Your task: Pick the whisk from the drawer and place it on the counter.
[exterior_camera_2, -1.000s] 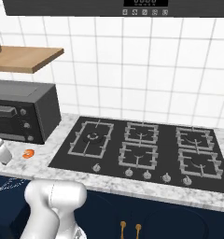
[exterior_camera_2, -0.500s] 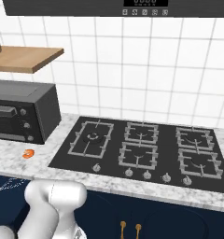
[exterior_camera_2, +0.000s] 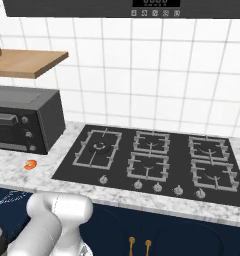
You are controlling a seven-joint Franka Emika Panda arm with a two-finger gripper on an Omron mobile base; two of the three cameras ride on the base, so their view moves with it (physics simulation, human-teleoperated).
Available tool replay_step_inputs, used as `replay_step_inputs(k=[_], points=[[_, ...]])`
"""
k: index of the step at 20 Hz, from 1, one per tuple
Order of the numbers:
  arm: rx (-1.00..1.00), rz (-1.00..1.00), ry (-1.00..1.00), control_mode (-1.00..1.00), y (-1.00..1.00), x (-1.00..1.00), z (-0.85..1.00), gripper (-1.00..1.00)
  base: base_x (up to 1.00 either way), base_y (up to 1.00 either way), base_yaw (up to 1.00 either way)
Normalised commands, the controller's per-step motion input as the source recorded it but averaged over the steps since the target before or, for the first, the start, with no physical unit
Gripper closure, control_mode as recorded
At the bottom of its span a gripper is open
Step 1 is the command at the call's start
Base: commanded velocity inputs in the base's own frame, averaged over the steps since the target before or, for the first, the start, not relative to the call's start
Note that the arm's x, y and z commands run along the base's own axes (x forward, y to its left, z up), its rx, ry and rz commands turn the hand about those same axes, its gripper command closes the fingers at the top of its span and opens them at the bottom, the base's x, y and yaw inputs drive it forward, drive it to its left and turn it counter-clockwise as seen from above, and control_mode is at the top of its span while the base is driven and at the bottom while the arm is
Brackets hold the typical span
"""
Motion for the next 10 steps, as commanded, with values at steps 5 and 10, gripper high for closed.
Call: replay_step_inputs(k=[5, 10], points=[[0.00, 0.00, 0.01, -1.00, 0.33, 0.03, -0.46, -1.00, 0.00, 0.00, 0.00], [0.00, 0.02, 0.06, -1.00, 0.36, 0.00, -0.41, -1.00, 0.00, 0.00, 0.00]])
